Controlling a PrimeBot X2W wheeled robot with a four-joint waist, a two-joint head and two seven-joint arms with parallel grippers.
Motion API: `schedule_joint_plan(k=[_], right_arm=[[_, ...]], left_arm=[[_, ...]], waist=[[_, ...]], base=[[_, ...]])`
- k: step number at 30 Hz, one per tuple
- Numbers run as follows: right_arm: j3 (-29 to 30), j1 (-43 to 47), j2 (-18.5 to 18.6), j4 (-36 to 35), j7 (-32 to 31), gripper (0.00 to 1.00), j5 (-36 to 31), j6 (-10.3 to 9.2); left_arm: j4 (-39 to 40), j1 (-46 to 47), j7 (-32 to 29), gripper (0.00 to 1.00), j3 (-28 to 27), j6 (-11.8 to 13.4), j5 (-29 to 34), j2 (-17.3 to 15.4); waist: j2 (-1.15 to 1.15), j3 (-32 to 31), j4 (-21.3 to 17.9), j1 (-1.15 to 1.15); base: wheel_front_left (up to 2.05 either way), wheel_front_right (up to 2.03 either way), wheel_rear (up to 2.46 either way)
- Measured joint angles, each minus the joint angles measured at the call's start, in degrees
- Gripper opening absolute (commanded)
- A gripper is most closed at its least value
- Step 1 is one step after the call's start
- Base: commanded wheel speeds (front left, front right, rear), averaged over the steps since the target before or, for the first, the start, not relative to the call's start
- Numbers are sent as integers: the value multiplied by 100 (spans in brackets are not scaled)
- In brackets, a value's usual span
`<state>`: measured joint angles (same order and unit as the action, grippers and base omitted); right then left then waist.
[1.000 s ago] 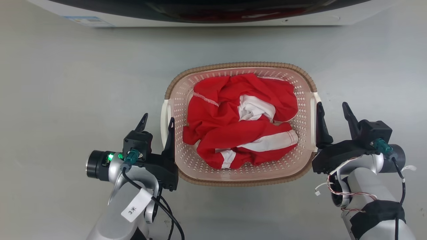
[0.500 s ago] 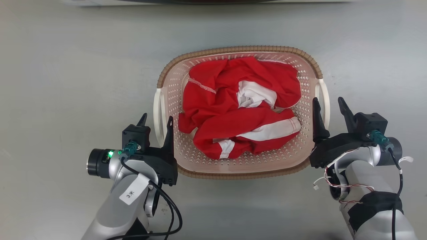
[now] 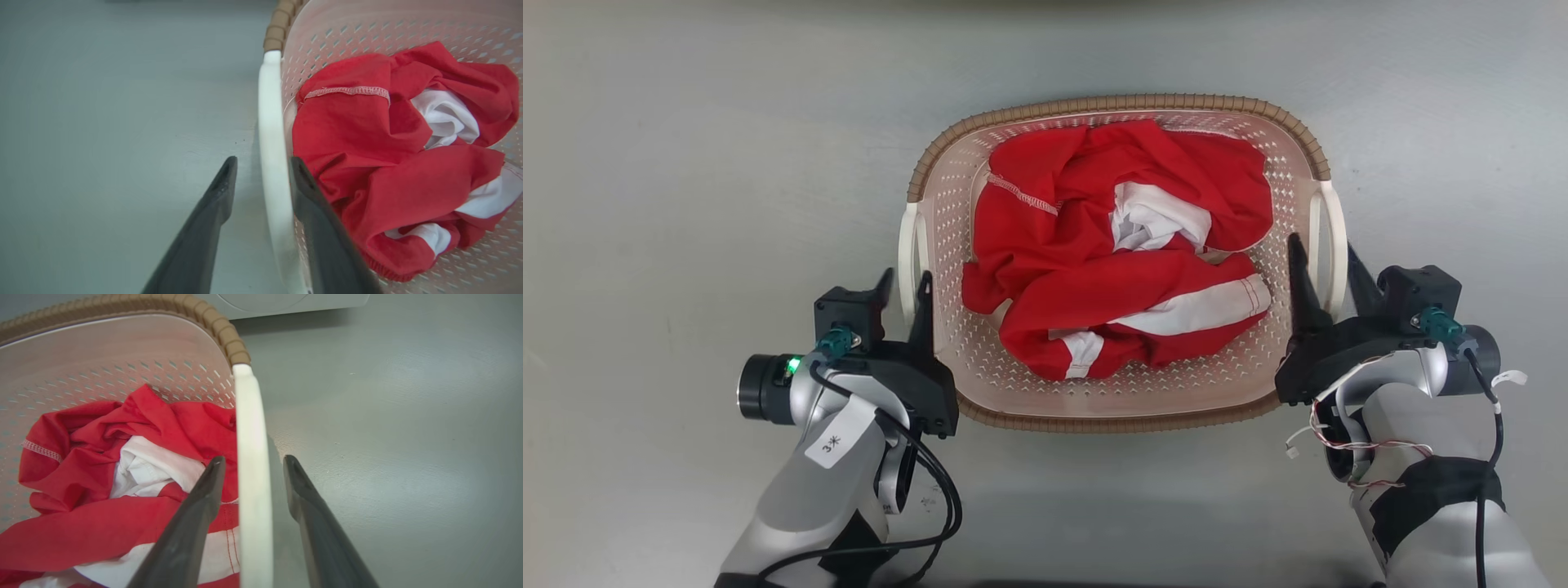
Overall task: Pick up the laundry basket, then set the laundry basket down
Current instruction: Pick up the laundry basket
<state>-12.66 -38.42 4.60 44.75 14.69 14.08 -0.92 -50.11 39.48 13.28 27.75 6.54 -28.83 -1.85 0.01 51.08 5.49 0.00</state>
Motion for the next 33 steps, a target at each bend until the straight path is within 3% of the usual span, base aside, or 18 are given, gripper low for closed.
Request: schedule_joint_plan(k=[1,2,3,17,28,33], right_arm=[[-10,-5,-1,19,0,33,-1,1],[-25,-8,-2,35,0,17,-7,22],[-47,-12,-3,54,0,0,-24,26],[-157,-86,-34,615,-1,0,-74,7],[-333,-106,-101,1169,-1,0,10,8],[-746,-97,-92,1273,-8,0,372,-36]], left_arm=[[-15,29,1,23,37,-1,-25,0],[-35,47,1,5,80,-8,-36,2],[-58,56,1,0,116,-10,-51,18],[-365,137,3,0,560,-52,-561,4],[-787,131,29,0,811,-58,-680,18],[-935,112,27,0,958,-85,-691,3]], waist=[[0,0,4,0],[0,-1,8,0],[0,-3,11,0],[-1,-312,37,0],[-1,-999,36,0],[-1,-1397,34,0]], base=[[0,0,0],[0,0,0],[0,0,0],[0,0,0],[0,0,0],[0,0,0]])
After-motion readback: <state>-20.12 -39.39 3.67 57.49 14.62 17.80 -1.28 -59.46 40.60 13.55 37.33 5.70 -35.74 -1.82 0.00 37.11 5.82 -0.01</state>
